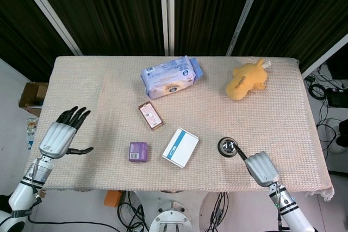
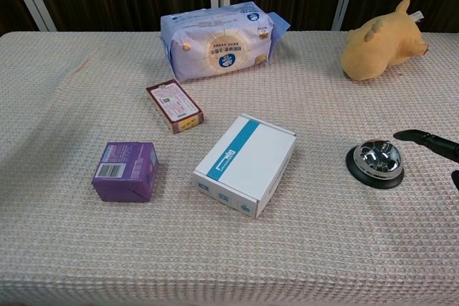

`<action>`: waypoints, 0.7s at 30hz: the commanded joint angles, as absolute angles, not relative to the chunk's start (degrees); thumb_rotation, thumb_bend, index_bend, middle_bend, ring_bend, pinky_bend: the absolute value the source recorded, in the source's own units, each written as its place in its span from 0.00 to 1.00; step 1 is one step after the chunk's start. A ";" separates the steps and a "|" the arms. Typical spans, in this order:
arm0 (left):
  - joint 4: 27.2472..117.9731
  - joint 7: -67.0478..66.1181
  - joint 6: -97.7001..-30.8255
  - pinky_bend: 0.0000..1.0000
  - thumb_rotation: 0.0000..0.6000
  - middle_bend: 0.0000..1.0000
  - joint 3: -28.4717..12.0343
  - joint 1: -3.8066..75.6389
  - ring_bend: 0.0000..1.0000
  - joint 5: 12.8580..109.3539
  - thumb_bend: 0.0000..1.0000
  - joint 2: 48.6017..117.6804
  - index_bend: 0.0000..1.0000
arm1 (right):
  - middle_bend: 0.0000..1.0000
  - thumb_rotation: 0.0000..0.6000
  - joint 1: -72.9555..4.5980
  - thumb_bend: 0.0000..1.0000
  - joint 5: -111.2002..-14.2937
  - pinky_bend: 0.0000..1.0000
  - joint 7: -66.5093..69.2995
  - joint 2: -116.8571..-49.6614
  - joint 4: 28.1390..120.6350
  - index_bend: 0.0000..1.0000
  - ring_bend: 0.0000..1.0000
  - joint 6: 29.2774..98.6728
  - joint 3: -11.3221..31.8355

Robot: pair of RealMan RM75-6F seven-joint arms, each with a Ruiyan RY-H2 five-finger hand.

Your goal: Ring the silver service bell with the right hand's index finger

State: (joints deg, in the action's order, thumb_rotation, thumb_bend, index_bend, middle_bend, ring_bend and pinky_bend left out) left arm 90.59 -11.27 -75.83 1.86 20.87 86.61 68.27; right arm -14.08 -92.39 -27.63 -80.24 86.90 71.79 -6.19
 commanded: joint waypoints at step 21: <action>90.66 -10.43 -75.14 0.16 0.53 0.06 0.66 20.12 0.02 87.88 0.01 68.11 0.05 | 0.91 1.00 -14.25 0.74 -96.34 0.98 -23.11 -83.28 83.36 0.00 0.85 74.50 -5.57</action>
